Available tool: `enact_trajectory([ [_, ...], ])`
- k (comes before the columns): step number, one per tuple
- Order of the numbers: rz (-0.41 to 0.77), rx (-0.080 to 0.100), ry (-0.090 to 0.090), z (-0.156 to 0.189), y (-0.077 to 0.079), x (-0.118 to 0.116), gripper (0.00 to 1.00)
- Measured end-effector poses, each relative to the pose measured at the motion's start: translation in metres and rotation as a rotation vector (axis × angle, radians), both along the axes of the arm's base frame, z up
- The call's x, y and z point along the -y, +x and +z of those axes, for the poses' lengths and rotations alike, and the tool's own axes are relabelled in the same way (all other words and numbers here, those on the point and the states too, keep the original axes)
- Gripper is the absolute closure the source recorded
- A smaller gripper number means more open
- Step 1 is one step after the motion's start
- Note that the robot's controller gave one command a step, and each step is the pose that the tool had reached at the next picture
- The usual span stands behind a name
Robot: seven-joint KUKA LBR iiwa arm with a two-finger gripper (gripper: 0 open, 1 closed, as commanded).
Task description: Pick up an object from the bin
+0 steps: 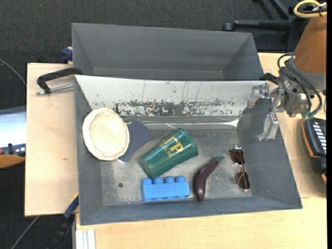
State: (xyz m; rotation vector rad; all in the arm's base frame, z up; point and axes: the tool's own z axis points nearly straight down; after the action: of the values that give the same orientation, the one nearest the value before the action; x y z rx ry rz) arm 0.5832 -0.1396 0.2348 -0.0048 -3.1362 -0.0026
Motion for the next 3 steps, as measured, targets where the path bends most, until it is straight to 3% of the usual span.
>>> enact_trajectory([
  [1,0.002,0.009,-0.002,0.005,0.002,-0.001,0.00],
  [2,-0.059,0.011,-0.002,-0.037,0.008,-0.023,0.00],
  [3,-0.197,0.009,0.000,-0.088,0.003,-0.039,0.00],
])
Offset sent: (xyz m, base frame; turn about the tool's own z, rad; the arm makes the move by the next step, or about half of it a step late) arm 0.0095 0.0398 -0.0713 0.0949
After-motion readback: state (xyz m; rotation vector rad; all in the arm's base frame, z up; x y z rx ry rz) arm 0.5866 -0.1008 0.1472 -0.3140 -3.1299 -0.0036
